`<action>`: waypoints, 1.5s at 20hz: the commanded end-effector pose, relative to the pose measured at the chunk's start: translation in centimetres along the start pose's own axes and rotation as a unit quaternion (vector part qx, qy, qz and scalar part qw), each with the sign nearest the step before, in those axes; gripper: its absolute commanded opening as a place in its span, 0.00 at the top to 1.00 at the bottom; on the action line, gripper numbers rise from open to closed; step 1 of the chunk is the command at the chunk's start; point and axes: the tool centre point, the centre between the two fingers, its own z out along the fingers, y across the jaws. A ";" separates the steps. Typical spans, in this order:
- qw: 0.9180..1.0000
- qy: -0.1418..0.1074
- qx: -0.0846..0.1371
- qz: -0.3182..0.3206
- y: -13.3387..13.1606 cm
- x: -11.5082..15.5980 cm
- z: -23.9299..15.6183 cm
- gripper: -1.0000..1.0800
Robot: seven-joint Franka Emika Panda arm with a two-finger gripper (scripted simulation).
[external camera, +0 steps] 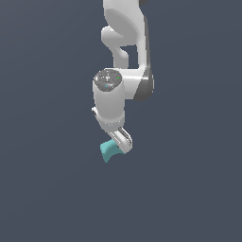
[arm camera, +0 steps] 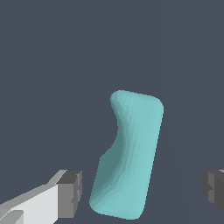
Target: Pick up the object and move it to a goal position.
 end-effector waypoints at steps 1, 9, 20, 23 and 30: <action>1.000 0.000 0.000 0.029 -0.2 0.2 0.1 0.04; 0.996 0.000 0.001 0.087 -0.5 0.5 0.4 0.04; 0.995 0.000 0.001 0.098 -0.5 0.6 1.0 0.04; 0.995 0.000 0.001 0.098 -0.5 0.6 2.3 0.04; 0.995 0.000 0.001 0.100 -0.4 0.6 5.3 0.04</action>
